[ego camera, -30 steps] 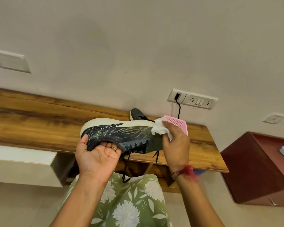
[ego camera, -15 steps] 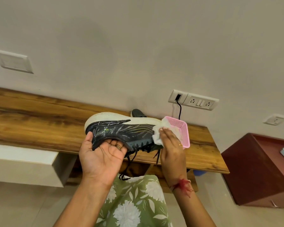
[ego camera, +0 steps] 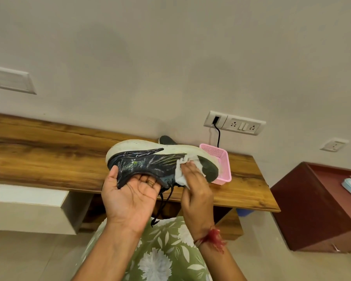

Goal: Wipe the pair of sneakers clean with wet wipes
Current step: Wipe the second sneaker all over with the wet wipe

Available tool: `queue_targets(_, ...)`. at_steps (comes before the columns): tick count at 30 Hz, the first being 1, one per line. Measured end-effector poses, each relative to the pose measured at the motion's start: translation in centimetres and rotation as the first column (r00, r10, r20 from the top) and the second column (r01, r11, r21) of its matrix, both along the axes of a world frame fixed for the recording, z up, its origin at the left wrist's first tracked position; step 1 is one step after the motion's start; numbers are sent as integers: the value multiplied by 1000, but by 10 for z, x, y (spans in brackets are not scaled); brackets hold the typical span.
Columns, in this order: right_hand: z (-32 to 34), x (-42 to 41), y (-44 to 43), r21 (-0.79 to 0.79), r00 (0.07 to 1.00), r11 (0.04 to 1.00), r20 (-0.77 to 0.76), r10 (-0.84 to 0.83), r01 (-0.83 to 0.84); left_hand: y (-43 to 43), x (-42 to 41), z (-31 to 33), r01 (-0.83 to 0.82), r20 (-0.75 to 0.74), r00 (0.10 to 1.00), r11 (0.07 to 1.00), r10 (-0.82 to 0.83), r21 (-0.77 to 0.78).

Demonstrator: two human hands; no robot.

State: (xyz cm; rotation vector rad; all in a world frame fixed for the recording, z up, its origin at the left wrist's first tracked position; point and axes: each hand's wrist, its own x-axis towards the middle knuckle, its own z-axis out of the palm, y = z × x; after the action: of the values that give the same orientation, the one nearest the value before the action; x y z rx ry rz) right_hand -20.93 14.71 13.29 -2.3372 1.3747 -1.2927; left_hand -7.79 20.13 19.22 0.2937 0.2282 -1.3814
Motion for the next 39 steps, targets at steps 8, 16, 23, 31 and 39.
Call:
queue_targets(8, 2, -4, -4, 2, 998, 999, -28, -55, 55, 0, -3, 2, -4, -10, 1000, 1000, 4, 7)
queue_targets(16, 7, -8, -10, 55, 990, 991, 72, -124, 120, -1, -8, 6, -2, -26, 1000, 1000, 2, -12)
queue_targets(23, 1, -15, -17, 103, 981, 984, 121, -154, 142, -1, -7, 5, -11, -41, 999, 1000, 11, 1)
queue_targets(31, 12, 5, 7, 192, 978, 965, 142, 155, -181, -4, -12, -3, -6, -50, 999, 999, 8, 54)
queue_targets(39, 12, 21, 9, 280, 979, 950, 182, 87, -136, -7, -13, -11, -28, -40, 999, 996, 31, 81)
